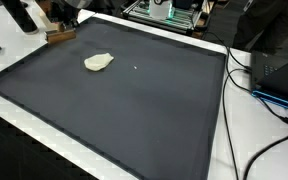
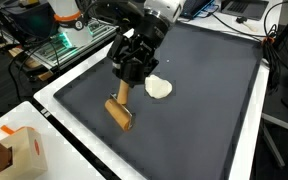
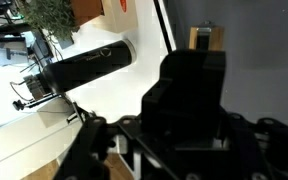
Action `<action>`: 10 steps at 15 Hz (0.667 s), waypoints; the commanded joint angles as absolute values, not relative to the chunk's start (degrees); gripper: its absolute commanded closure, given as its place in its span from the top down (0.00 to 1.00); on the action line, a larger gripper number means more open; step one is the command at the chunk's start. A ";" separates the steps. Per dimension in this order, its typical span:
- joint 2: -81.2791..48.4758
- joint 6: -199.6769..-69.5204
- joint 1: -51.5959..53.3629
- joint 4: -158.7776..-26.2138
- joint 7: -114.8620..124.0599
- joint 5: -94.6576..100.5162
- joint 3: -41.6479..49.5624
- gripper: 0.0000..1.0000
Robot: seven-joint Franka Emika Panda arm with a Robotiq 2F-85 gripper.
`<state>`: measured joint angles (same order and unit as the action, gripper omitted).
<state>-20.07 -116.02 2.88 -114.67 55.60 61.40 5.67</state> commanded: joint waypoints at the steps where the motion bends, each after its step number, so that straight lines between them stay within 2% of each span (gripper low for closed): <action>1: -21.95 -112.54 2.98 -112.72 56.39 63.24 4.91 0.25; 10: -23.37 -114.02 4.13 -111.47 56.40 67.66 3.27 0.25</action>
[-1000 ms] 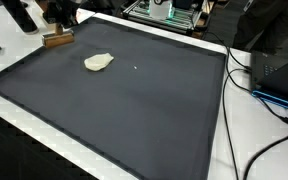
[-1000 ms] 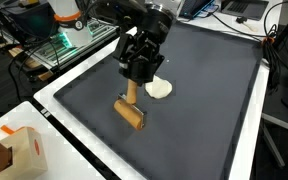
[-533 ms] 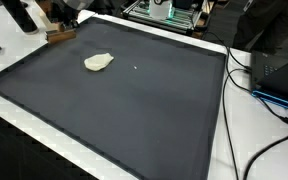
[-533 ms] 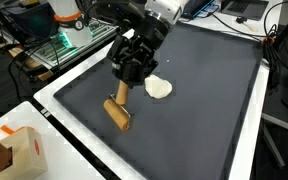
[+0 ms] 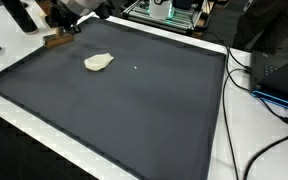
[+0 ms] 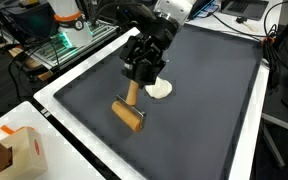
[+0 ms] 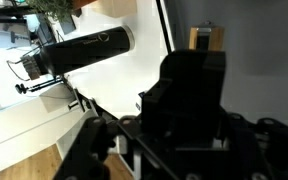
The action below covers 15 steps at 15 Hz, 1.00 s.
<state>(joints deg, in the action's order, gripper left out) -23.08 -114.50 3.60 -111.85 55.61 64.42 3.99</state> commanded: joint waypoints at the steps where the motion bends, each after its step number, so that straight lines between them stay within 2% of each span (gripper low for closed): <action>1: -23.47 -113.98 4.32 -111.39 56.40 68.31 2.95 0.25; 15: -24.93 -114.69 5.25 -111.17 55.53 69.03 0.20 0.25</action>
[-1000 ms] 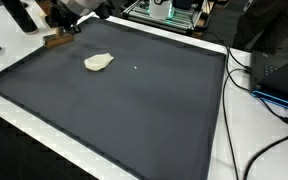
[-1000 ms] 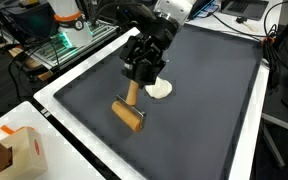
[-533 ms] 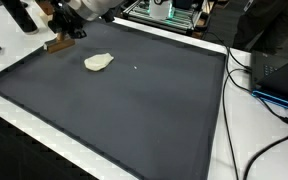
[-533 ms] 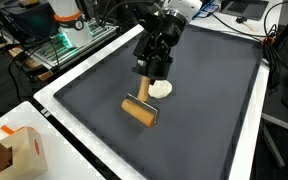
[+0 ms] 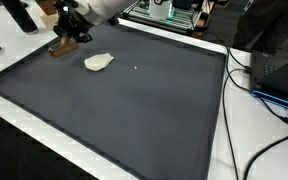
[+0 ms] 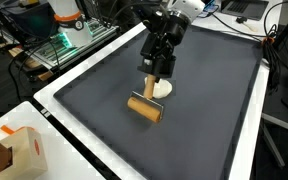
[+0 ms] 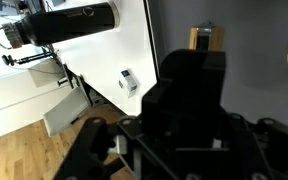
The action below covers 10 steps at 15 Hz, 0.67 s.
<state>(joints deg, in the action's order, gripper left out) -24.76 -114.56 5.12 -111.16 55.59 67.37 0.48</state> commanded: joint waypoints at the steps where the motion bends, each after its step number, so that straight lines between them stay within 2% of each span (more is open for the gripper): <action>1: -25.00 -114.82 5.26 -111.19 55.49 69.05 0.11 0.25; 10: -24.19 -119.07 4.30 -111.85 53.18 68.00 -0.23 0.25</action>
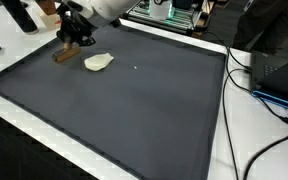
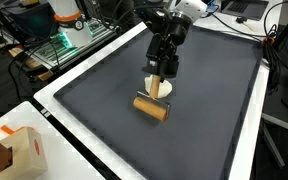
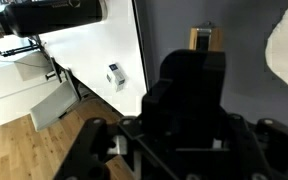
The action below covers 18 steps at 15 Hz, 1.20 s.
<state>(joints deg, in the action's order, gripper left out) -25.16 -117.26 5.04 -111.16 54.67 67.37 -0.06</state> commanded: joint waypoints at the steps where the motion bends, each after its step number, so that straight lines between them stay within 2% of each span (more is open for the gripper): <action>1: -24.16 -119.53 4.21 -111.88 52.86 67.83 -0.23 0.25; 18: -22.66 -121.53 3.57 -112.78 44.21 65.53 -0.54 0.25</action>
<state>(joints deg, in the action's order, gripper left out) -24.79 -120.27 4.31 -111.17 47.06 66.84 -0.06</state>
